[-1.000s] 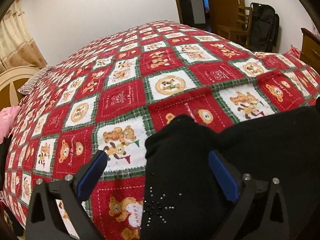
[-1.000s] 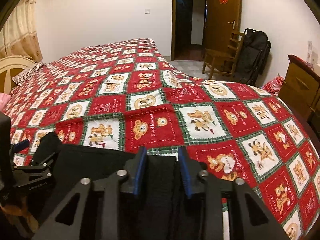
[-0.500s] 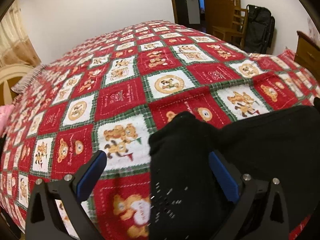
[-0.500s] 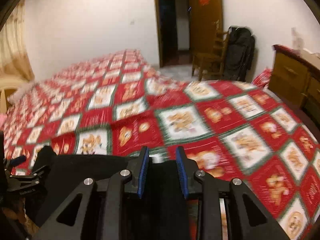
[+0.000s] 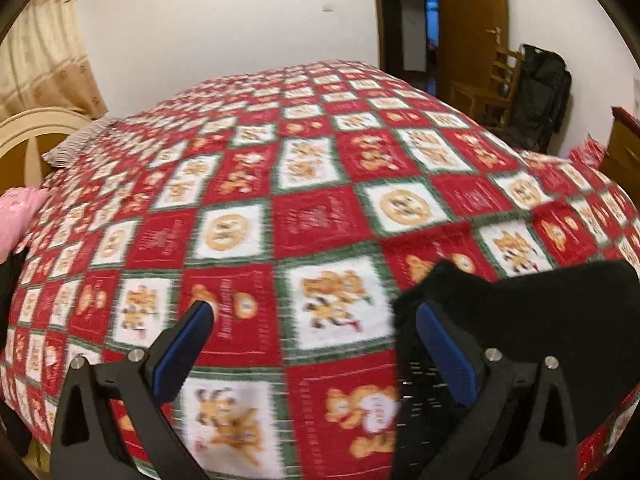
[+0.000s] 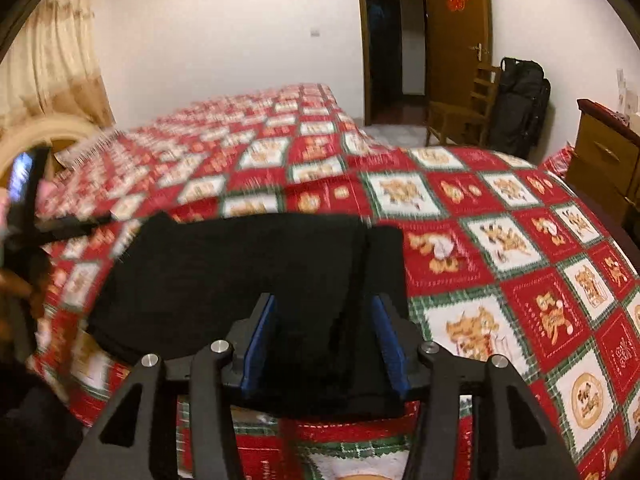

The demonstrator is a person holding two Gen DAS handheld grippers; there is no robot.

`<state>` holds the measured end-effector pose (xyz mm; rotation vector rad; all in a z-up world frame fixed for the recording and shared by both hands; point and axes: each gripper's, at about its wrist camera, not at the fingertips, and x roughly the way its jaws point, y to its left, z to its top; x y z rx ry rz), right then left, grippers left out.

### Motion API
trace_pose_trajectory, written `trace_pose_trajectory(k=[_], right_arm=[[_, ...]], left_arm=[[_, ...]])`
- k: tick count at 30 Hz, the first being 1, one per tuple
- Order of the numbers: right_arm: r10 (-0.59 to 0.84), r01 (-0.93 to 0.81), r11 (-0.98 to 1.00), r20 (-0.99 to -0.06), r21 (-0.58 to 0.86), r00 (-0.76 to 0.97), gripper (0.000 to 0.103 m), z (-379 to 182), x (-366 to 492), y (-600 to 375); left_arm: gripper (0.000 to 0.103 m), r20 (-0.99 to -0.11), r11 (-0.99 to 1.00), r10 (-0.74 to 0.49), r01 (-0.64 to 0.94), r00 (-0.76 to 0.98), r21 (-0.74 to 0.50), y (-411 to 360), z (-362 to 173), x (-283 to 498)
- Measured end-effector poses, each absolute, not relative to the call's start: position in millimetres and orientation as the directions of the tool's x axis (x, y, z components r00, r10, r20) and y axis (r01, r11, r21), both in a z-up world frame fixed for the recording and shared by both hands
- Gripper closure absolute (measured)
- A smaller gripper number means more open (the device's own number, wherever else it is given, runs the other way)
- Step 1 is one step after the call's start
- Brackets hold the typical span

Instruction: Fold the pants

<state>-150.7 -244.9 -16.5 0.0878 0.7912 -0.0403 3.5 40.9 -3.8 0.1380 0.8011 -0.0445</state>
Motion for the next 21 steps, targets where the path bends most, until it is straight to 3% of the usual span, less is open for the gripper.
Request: trace_pose_trajectory(k=[3, 5, 7, 13, 21], right_arm=[[0.006, 0.057, 0.996, -0.719, 0.063, 0.695, 0.052, -25, -147, -241], [-0.005, 0.047, 0.998, -0.721, 0.038, 0.692, 0.059, -26, -146, -236], [0.022, 0.016, 0.999, -0.723, 0.046, 0.69, 0.079, -23, -146, -233], [-0.06, 0.038, 0.998, -0.709, -0.047, 0.703, 0.081, -9, -157, -238], [-0.005, 0.044, 0.998, -0.726, 0.035, 0.688, 0.077, -15, -154, -256]], left_arm=[[0.0, -0.708, 0.992, 0.06, 0.036, 0.703, 0.119, 58, 1, 6], [0.0, -0.708, 0.995, 0.077, -0.005, 0.702, 0.103, 68, 2, 9], [0.0, -0.712, 0.997, 0.07, -0.021, 0.698, 0.077, 73, 3, 12], [0.0, -0.694, 0.994, 0.061, 0.017, 0.718, 0.105, 58, 8, 10], [0.0, -0.702, 0.98, 0.039, 0.111, 0.711, 0.168, 9, -10, 12]])
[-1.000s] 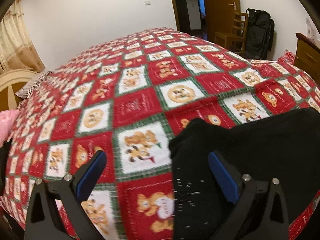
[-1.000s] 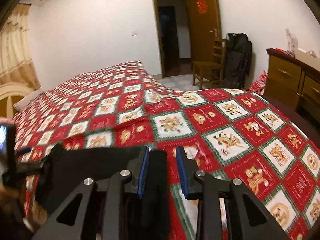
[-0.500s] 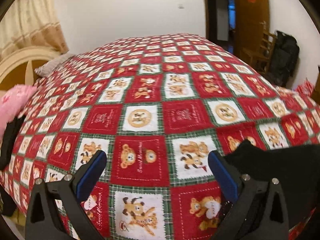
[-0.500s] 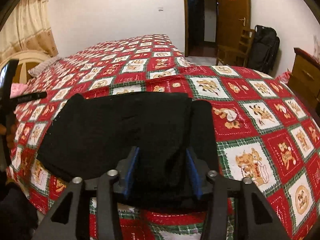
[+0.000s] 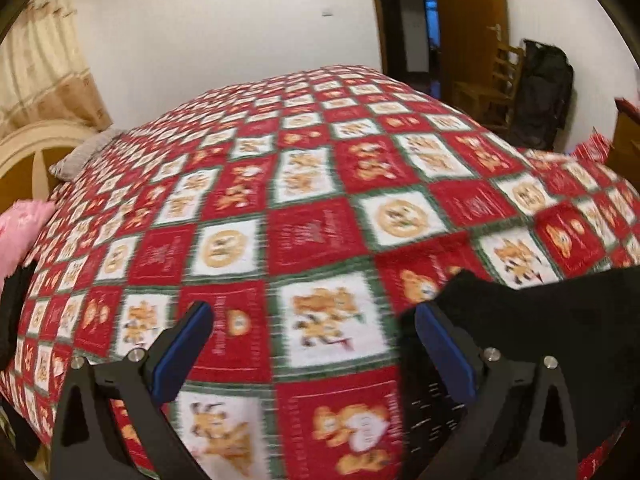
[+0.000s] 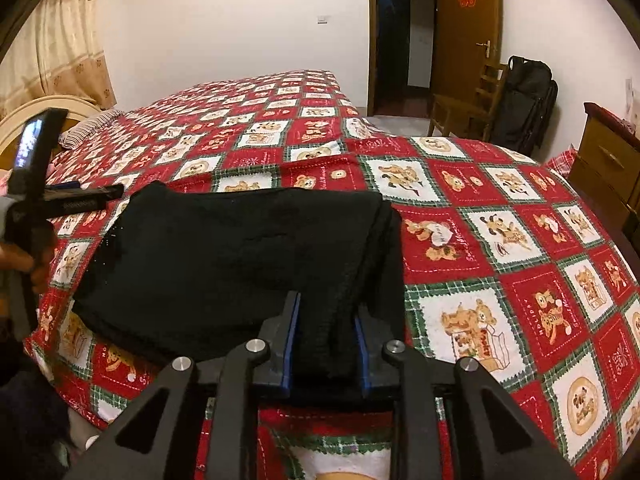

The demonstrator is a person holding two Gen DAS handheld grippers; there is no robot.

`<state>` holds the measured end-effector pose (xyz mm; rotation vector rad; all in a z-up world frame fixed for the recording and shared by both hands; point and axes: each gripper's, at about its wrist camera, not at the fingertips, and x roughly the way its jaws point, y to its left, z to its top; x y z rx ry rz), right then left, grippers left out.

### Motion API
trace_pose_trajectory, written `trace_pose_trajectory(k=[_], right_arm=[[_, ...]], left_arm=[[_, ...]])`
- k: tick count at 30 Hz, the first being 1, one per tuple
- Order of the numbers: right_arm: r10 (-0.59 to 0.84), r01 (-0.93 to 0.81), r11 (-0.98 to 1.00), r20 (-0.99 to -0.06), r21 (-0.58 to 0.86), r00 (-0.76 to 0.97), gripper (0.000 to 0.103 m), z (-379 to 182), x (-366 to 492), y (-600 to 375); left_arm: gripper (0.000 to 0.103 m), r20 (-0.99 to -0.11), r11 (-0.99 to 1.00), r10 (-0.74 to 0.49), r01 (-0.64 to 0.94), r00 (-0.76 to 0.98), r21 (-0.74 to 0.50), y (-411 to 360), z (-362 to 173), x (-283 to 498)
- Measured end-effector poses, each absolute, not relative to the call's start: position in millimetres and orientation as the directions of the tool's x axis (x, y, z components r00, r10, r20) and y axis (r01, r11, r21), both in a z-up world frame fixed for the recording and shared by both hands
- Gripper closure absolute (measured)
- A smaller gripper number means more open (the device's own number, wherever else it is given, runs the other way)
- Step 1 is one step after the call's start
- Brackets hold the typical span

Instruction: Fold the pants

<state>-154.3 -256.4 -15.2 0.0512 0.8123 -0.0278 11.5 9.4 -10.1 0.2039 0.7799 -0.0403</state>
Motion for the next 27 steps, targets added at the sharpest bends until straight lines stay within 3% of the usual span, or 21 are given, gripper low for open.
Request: trace_pose_trajectory(k=[5, 11, 15, 21, 27], right_arm=[[0.017, 0.055, 0.996, -0.735, 0.074, 0.678, 0.07, -13, -158, -265], [-0.057, 0.115, 0.993, -0.713, 0.033, 0.699, 0.068, 4, -157, -263], [-0.204, 0.247, 0.968, -0.699, -0.041, 0.685, 0.05, 11, -147, -272], [-0.276, 0.359, 0.933, -0.703, -0.032, 0.655, 0.05, 11, -130, -284], [-0.262, 0.35, 0.937, -0.712, -0.025, 0.652, 0.05, 9, -117, -278]], left_arm=[[0.0, -0.715, 0.953, 0.13, 0.112, 0.687, 0.282, -14, -51, 29], [0.0, -0.747, 0.972, 0.084, 0.111, 0.659, 0.207, -3, -41, 37], [0.0, -0.733, 0.98, 0.064, 0.094, 0.677, 0.173, 2, -26, 27], [0.0, -0.714, 0.979, 0.003, 0.144, 0.7, 0.145, -8, -11, 4], [0.0, -0.728, 0.961, -0.032, 0.221, 0.685, 0.167, -29, -20, -11]])
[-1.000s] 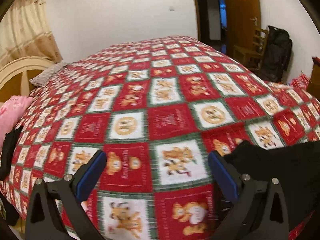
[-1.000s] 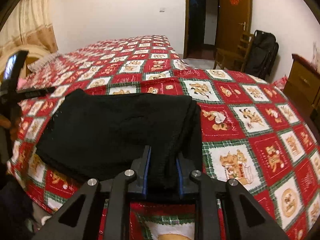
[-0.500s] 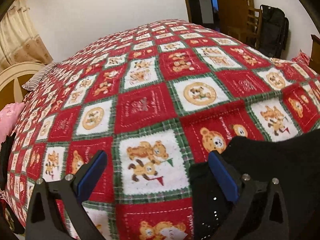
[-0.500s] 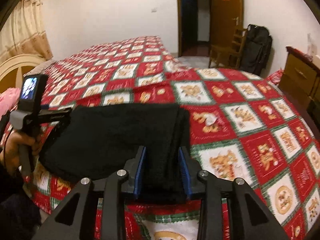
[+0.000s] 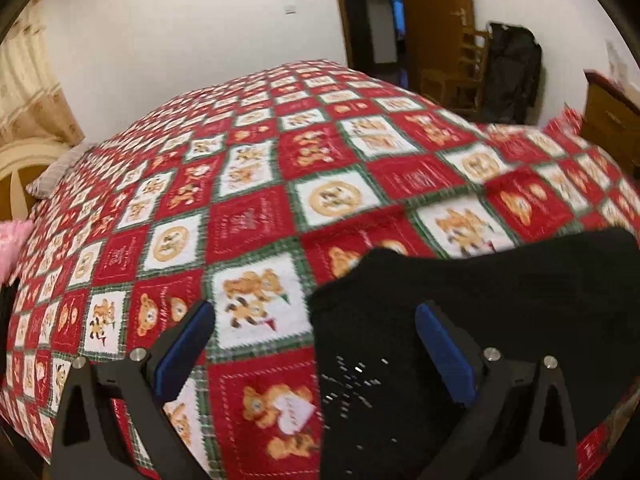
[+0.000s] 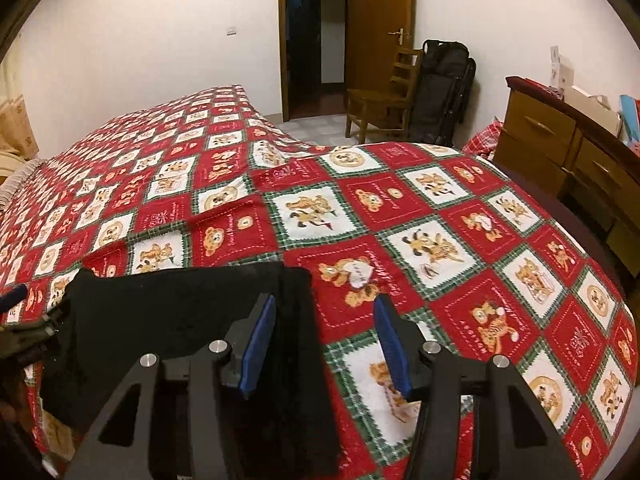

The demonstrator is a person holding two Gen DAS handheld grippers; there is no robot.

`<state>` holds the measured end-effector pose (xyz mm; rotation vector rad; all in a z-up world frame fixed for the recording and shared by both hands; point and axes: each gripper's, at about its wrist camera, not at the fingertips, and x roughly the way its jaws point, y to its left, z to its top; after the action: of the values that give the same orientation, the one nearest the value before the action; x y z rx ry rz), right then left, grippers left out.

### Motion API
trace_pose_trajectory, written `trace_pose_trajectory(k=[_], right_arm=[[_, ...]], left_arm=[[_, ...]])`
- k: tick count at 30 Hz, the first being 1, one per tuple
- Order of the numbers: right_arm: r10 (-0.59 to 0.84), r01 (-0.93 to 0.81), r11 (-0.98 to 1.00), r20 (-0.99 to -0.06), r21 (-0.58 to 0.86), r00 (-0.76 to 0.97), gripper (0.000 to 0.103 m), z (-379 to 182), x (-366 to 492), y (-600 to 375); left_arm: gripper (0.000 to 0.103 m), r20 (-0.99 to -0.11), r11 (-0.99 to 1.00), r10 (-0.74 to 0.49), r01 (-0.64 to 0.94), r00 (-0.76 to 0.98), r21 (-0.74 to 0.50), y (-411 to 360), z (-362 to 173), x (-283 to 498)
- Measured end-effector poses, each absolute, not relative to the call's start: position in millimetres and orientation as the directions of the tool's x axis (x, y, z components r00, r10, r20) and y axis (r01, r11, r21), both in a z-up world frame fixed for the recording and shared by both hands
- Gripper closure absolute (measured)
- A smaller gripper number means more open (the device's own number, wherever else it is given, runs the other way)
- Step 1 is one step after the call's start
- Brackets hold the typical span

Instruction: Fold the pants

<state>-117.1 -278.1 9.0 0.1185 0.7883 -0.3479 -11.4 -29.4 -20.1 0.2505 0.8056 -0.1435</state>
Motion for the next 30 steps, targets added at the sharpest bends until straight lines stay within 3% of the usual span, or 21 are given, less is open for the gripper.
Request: trace_pose_trajectory(k=[8, 12, 14, 17, 21, 23, 30], right_arm=[[-0.207, 0.309, 0.951, -0.717, 0.013, 0.666, 0.05, 12, -111, -270], [-0.102, 0.253, 0.963, -0.74, 0.094, 0.664, 0.036, 4, -108, -266], [-0.088, 0.242, 0.965, -0.749, 0.098, 0.657, 0.035, -3, -106, -262], [-0.069, 0.239, 0.965, -0.777, 0.107, 0.626, 0.035, -17, -106, -264], [-0.06, 0.265, 0.954, -0.782, 0.137, 0.62, 0.022, -26, -112, -274], [-0.046, 0.275, 0.948, -0.787, 0.159, 0.615, 0.021, -28, -111, -278], [-0.067, 0.276, 0.953, -0.797, 0.127, 0.6, 0.021, -33, -107, -267]], left_arm=[[0.0, -0.76, 0.951, -0.014, 0.244, 0.65, 0.191, -36, -41, -16], [0.001, -0.791, 0.957, -0.096, 0.275, 0.605, 0.095, -29, -36, -24], [0.001, -0.806, 0.953, -0.158, 0.301, 0.571, 0.026, -26, -35, -28], [0.0, -0.818, 0.952, -0.141, 0.303, 0.557, 0.042, -28, -45, -27], [0.0, -0.847, 0.962, -0.2, 0.261, 0.493, -0.075, -15, -52, -19], [0.0, -0.852, 0.964, -0.223, 0.24, 0.474, -0.119, -9, -56, -16], [0.0, -0.848, 0.966, -0.2, 0.243, 0.49, -0.088, -15, -58, -18]])
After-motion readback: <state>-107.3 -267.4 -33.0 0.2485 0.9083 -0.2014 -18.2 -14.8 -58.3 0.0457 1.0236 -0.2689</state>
